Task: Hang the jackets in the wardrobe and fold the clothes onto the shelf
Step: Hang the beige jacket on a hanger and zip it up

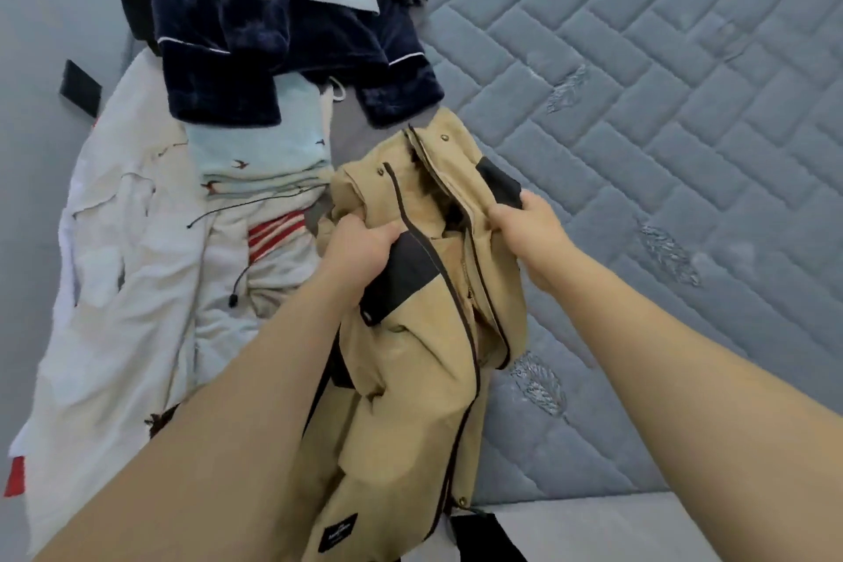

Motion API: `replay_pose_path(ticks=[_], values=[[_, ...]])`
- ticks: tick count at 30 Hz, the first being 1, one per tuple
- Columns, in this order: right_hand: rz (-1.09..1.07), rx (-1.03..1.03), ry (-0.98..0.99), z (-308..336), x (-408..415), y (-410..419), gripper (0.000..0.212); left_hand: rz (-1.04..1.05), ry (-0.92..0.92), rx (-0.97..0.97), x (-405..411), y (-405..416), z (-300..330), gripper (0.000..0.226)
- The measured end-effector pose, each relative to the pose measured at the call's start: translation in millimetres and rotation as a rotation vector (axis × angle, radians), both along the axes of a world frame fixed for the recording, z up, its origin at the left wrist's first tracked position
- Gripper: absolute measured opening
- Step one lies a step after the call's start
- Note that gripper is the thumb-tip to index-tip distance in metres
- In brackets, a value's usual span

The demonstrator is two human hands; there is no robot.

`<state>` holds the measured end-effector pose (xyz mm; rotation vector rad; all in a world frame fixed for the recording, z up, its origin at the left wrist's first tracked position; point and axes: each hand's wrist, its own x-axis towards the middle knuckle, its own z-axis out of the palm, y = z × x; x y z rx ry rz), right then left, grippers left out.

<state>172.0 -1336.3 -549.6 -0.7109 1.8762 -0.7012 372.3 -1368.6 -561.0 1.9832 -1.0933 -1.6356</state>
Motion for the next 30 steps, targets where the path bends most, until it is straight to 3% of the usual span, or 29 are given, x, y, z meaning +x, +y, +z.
replay_pose_path(ticks=[6,11,13,19,28,30], values=[[-0.444,-0.063,-0.029,107.0,-76.5,119.8,0.034,-0.289,0.204,-0.036,-106.4,51.3,100.9,0.023],[-0.81,-0.076,0.029,184.8,-120.8,271.3,0.03,-0.669,0.28,-0.079,-199.3,144.3,184.1,0.024],[-0.962,-0.085,0.093,215.9,-129.9,338.4,0.03,-0.839,0.328,-0.075,-233.0,195.1,216.3,0.015],[-1.406,-0.115,0.225,291.2,-128.4,530.6,0.035,-1.308,0.467,-0.154,-308.4,376.4,304.9,0.028],[-2.01,-0.233,0.385,352.6,-85.5,772.9,0.026,-1.874,0.752,-0.188,-351.0,632.5,389.7,0.015],[-2.155,-0.273,0.413,363.0,-79.1,824.4,0.037,-2.007,0.824,-0.295,-359.8,689.1,411.9,0.016]])
